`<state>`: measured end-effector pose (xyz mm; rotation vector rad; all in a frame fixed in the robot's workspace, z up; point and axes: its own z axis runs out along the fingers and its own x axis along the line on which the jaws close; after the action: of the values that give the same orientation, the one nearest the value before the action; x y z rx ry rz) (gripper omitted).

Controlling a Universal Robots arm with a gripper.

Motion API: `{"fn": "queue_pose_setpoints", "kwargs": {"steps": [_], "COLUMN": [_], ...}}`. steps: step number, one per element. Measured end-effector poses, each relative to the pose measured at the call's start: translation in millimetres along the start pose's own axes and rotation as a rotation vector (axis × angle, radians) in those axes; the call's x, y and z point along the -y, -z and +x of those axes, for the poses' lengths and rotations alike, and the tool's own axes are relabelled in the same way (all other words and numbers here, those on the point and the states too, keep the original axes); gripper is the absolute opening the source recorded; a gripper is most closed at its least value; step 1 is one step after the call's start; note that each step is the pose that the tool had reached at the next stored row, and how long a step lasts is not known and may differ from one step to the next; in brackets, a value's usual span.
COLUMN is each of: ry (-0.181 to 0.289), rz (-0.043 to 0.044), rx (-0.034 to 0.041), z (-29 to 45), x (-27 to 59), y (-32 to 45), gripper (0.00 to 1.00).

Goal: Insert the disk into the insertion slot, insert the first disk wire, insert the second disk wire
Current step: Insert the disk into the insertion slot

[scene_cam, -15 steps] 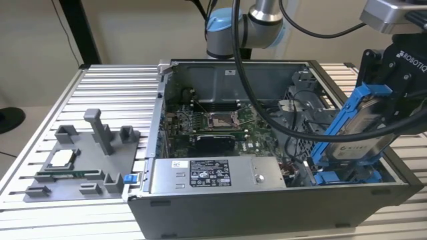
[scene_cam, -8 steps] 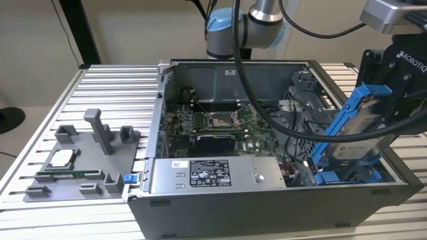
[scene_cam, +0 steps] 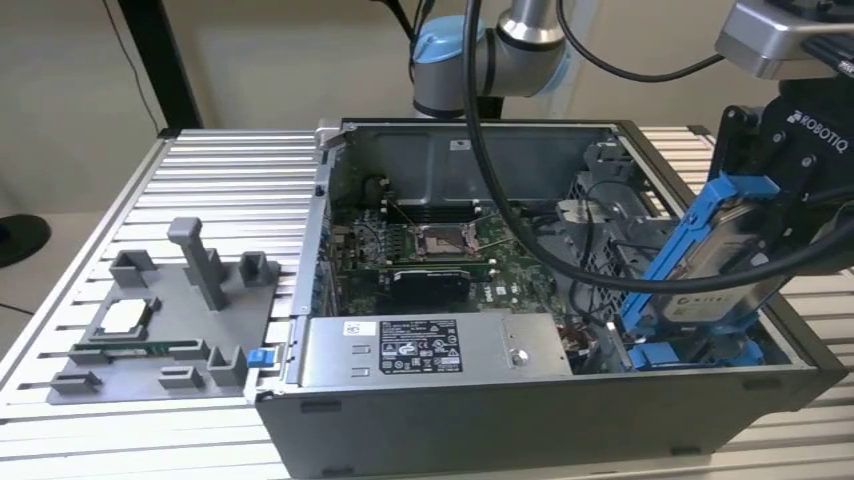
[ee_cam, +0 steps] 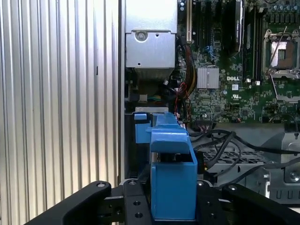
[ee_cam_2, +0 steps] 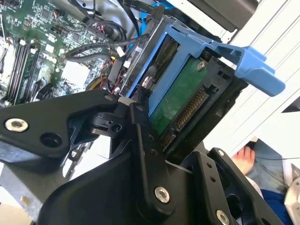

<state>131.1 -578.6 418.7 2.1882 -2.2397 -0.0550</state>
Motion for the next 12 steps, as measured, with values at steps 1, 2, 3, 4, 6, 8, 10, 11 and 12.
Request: {"fn": "queue_pose_setpoints", "kwargs": {"steps": [1, 2, 3, 4, 6, 8, 10, 11, 12], "ry": [0.0, 0.0, 0.0, 0.0, 0.0, 0.0, 0.0, 0.0, 0.0], "rz": [0.0, 0.0, 0.0, 0.0, 0.0, 0.0, 0.0, 0.0, -0.0001], "rx": [0.0003, 0.0004, 0.0003, 0.0003, 0.0005, 0.0003, 0.0006, 0.0006, 0.0007], "z": [0.0, 0.0, 0.0, 0.1, 0.1, 0.1, 0.2, 0.1, 0.0], "x": [0.0, 0.1, 0.1, 0.1, 0.2, 0.3, 0.6, 0.9, 1.1], "y": [-1.1, -2.0, -2.8, -3.7, -6.3, -8.5, -10.6, -11.2, -11.5], "gripper": [0.0, 0.0, 0.0, 0.0, 0.0, 0.0, 0.0, 0.0, 0.0]}}
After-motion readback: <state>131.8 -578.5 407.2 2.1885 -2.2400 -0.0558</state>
